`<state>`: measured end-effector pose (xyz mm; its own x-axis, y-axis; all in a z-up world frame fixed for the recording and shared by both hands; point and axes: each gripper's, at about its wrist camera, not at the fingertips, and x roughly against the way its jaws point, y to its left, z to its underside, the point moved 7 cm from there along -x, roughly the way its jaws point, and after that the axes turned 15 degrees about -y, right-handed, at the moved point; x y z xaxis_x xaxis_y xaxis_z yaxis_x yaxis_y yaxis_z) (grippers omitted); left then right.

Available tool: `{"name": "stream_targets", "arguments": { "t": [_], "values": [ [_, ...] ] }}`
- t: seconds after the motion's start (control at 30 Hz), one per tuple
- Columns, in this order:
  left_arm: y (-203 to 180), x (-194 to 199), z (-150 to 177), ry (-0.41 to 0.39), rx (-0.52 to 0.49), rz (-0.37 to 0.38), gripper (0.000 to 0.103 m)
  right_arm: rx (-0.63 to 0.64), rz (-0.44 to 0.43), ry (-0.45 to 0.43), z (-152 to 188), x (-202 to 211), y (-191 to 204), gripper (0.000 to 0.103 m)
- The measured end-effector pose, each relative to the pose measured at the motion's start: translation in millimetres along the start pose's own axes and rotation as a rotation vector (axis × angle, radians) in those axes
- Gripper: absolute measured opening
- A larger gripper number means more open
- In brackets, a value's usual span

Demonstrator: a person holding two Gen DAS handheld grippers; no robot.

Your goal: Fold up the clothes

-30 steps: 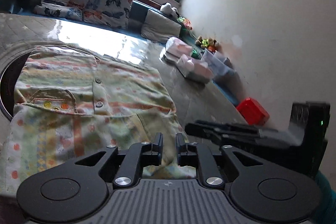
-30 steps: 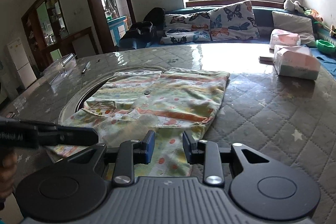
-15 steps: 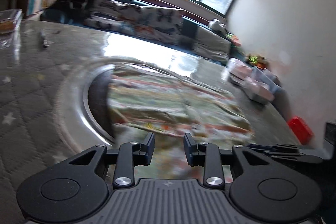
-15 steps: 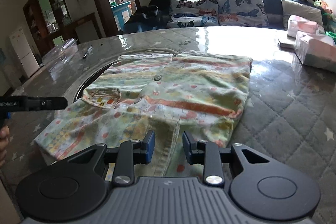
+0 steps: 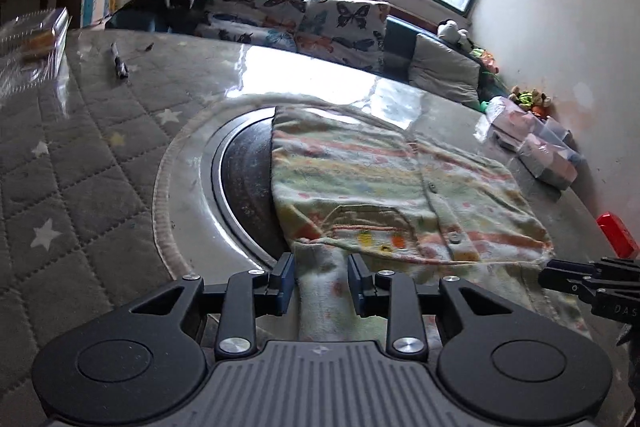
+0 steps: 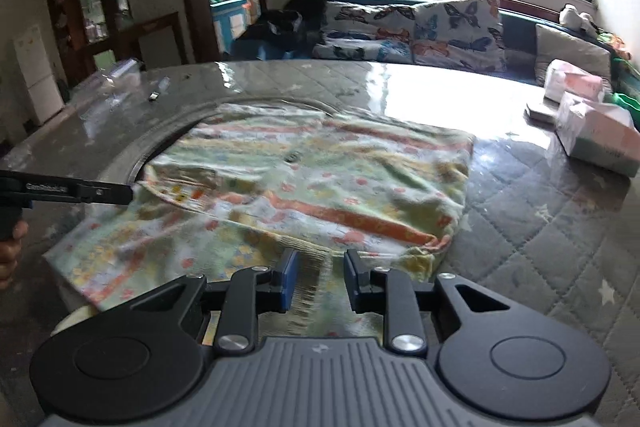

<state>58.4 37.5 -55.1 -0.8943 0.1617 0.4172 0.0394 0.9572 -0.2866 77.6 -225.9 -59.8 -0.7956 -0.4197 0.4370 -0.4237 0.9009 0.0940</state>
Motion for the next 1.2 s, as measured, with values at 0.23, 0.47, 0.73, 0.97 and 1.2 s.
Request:
{"name": "stream_targets", "arguments": {
  "t": [0.23,0.47,0.73,0.97,1.2],
  "values": [
    [-53,21,5,0.032,-0.078,0.154,0.033,0.081,-0.129,0.034,5,6,38,0.026],
    [-91,25,38,0.103,-0.209,0.229,0.033,0.155,-0.135,0.086,28,16,46,0.026],
    [-81,39,43,0.099,-0.214,0.219,0.038,0.152,-0.127,0.082,38,38,38,0.026],
    [-57,60,34,0.076,-0.19,0.147,0.045,0.146,-0.122,0.071,39,44,36,0.026],
    [-15,57,34,0.081,-0.081,0.067,0.045,0.14,-0.12,0.07,40,45,34,0.027]
  ]
}}
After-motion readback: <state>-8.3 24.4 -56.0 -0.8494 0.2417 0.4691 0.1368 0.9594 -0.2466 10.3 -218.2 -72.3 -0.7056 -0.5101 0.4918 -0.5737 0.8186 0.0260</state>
